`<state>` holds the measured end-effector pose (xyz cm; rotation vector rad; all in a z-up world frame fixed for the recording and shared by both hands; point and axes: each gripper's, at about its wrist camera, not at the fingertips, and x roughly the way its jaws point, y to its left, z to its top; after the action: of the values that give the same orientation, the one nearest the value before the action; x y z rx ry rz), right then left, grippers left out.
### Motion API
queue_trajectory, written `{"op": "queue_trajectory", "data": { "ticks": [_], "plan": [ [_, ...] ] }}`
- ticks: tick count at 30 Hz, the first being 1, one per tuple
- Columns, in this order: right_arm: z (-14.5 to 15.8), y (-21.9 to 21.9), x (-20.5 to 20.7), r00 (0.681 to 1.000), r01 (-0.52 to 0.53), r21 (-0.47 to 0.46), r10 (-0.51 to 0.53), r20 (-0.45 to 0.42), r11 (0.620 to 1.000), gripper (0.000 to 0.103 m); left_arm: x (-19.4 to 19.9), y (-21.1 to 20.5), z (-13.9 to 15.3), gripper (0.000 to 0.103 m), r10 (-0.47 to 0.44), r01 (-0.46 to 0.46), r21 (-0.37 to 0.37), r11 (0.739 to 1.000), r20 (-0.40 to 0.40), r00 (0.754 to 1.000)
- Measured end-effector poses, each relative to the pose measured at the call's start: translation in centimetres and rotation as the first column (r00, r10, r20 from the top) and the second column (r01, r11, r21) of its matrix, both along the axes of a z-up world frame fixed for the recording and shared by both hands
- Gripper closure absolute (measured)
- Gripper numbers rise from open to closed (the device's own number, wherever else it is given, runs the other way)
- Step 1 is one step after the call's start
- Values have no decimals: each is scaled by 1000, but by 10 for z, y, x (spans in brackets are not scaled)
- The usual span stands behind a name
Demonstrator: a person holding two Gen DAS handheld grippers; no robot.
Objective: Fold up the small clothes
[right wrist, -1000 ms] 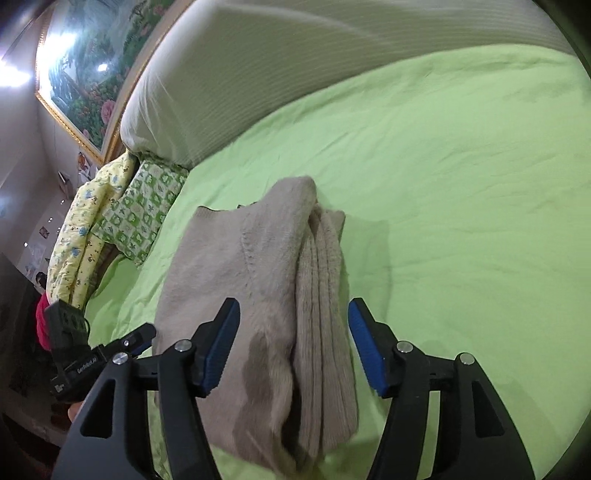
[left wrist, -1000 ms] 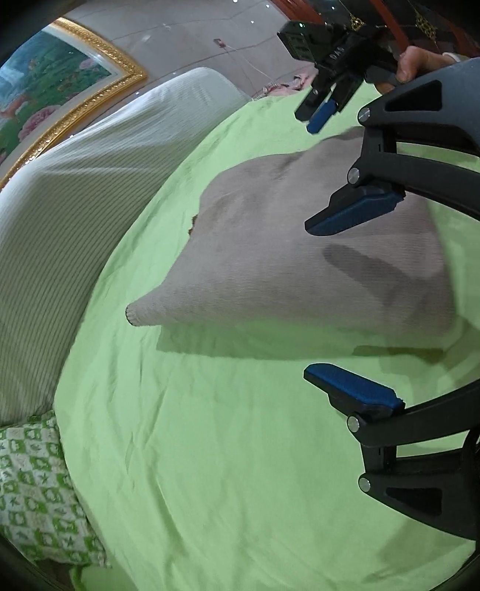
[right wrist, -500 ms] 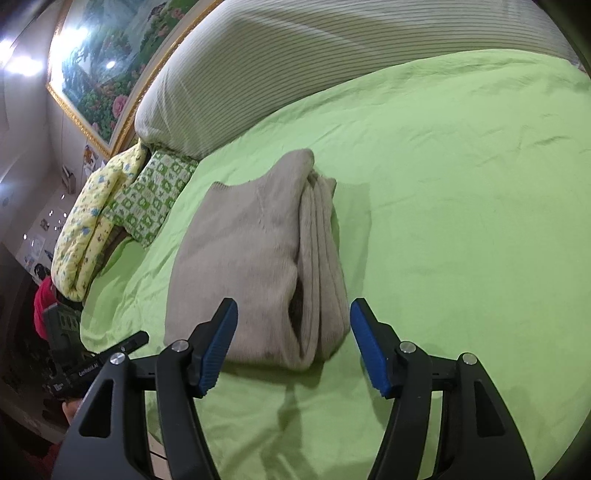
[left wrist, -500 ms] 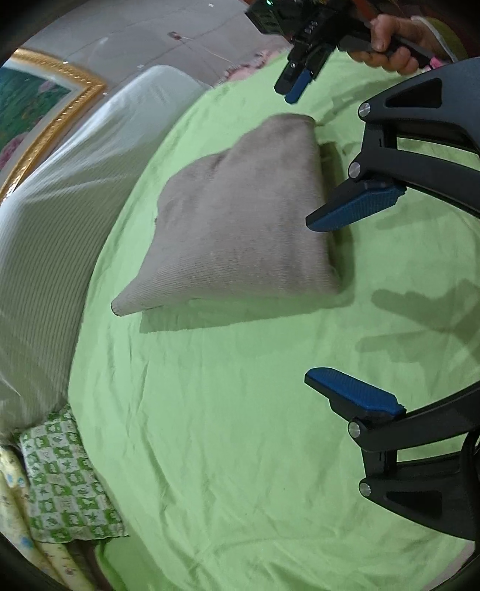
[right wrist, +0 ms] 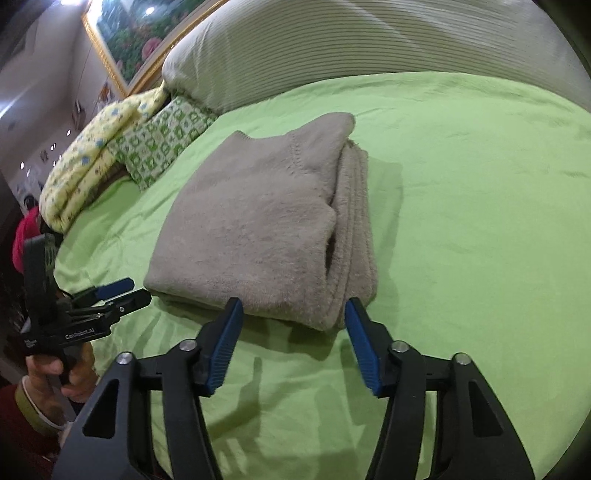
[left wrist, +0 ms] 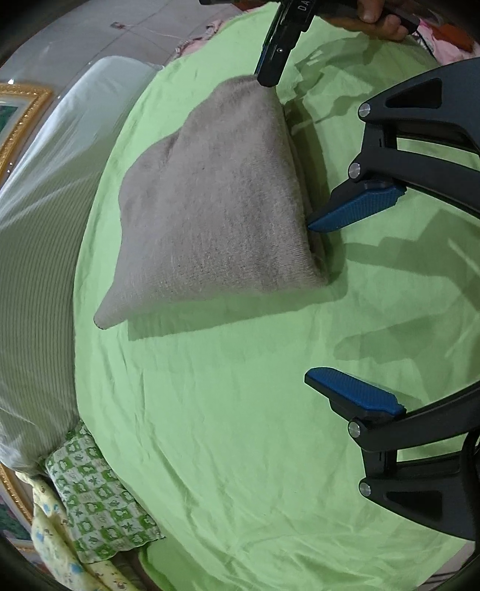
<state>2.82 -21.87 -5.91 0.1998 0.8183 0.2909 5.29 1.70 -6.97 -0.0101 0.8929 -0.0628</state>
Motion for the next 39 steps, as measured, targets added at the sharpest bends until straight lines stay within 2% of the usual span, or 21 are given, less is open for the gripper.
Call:
{"op": "queue_trajectory", "data": {
  "ticks": [2,4,5,6,10,13,19,22,27,30,32,34,35,36,37,39],
  "plan": [
    [-2,2,4,1000,-8,-8,8,-7,1000,65,5,0,-3,35,8,-8,-1,1000,-8,1000],
    [-5,2,7,1000,-9,-17,8,-18,1000,79,11,-1,-10,61,8,-8,-3,1000,-35,999],
    [-6,1,8,1000,-7,-14,7,-23,1000,90,13,-1,-11,67,-4,3,-21,1000,-45,999],
    [-5,-1,8,1000,-3,-6,3,-23,1000,92,14,-2,-12,77,-18,16,-43,999,-48,999],
    [16,-10,1,999,10,-29,-9,45,1000,95,6,-16,-8,84,-43,43,2,999,-20,999],
    [33,-12,-2,996,14,-106,-5,88,994,97,5,-16,-14,84,-45,45,-8,999,-29,999],
    [-4,-2,14,1000,-17,-177,13,-26,984,98,2,-13,-21,84,-53,53,-9,999,-38,998],
    [-17,0,15,998,-23,-180,12,-62,983,98,2,-8,-24,80,-55,54,-25,998,-43,998],
    [-15,0,13,996,-27,-170,12,-84,985,98,0,-1,-25,80,-54,52,-43,998,-50,997],
    [-10,-4,7,997,0,-130,-10,-77,992,95,-7,1,-17,79,-57,55,-44,998,-44,997],
    [-4,-8,-1,998,30,-103,-36,-57,994,90,-12,2,-6,77,-57,56,-54,997,-23,998],
    [9,-16,-7,998,56,-41,-57,-21,998,87,-14,5,8,60,-54,55,-62,997,14,998],
    [18,-20,-9,997,72,-12,-72,3,997,77,-12,6,16,56,-47,49,-65,997,32,998],
    [23,-21,-10,996,82,1,-82,22,997,63,-10,7,21,53,-41,44,-68,997,43,998],
    [32,-23,-10,994,100,12,-101,53,995,59,-5,7,28,53,-40,45,-78,996,61,997],
    [46,-21,-3,990,96,43,-99,97,994,58,6,3,33,53,-39,46,-99,994,73,997]
  ]
}}
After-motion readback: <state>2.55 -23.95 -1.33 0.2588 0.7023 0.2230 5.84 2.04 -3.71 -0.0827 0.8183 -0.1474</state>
